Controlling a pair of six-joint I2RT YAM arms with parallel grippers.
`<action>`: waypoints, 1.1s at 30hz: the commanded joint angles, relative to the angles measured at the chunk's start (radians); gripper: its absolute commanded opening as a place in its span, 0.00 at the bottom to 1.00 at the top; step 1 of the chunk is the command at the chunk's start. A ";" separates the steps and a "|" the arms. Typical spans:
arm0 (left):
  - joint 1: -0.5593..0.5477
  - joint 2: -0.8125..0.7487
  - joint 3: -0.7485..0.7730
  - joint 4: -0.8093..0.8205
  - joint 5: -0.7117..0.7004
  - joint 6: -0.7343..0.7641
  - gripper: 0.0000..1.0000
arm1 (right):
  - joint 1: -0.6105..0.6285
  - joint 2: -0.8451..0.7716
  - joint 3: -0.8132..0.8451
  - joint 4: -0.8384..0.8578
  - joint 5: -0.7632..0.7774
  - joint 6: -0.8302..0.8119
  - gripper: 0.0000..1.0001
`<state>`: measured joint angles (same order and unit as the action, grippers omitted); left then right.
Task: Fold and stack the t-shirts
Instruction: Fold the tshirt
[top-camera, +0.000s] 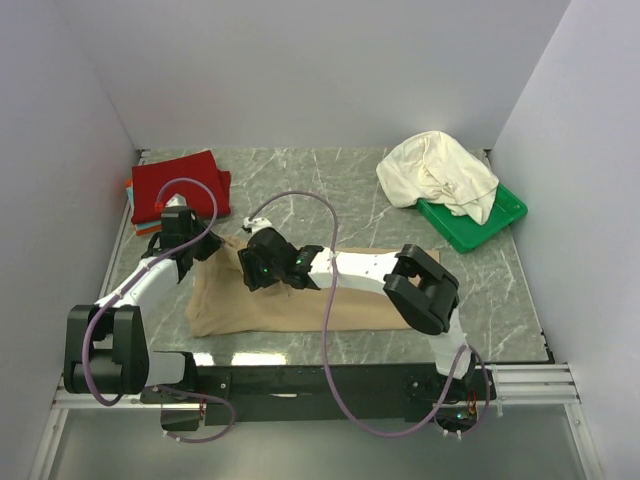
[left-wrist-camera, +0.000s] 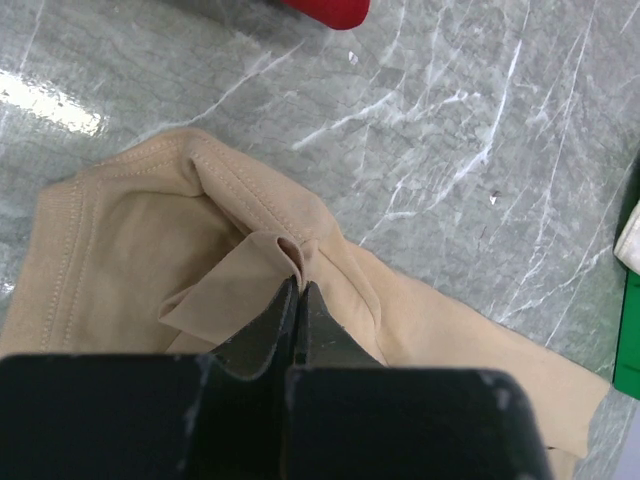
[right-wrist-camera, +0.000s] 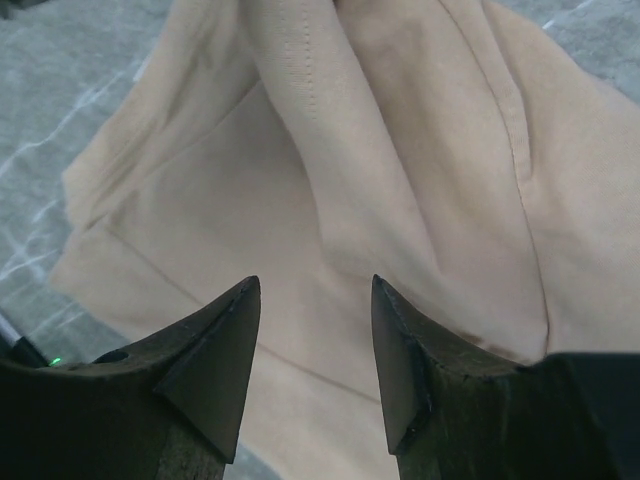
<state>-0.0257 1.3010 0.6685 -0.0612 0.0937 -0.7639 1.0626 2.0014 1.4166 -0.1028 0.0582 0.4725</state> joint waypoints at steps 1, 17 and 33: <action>0.004 -0.009 0.043 0.041 0.028 0.023 0.00 | 0.005 0.039 0.071 -0.014 0.008 -0.023 0.55; 0.006 -0.025 0.031 0.043 0.044 0.025 0.00 | 0.011 0.168 0.156 -0.077 0.077 -0.005 0.48; 0.004 -0.043 0.011 0.041 0.043 0.025 0.00 | 0.013 0.183 0.148 -0.095 0.103 0.014 0.34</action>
<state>-0.0246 1.2888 0.6701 -0.0563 0.1204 -0.7525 1.0676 2.1700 1.5513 -0.1913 0.1455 0.4793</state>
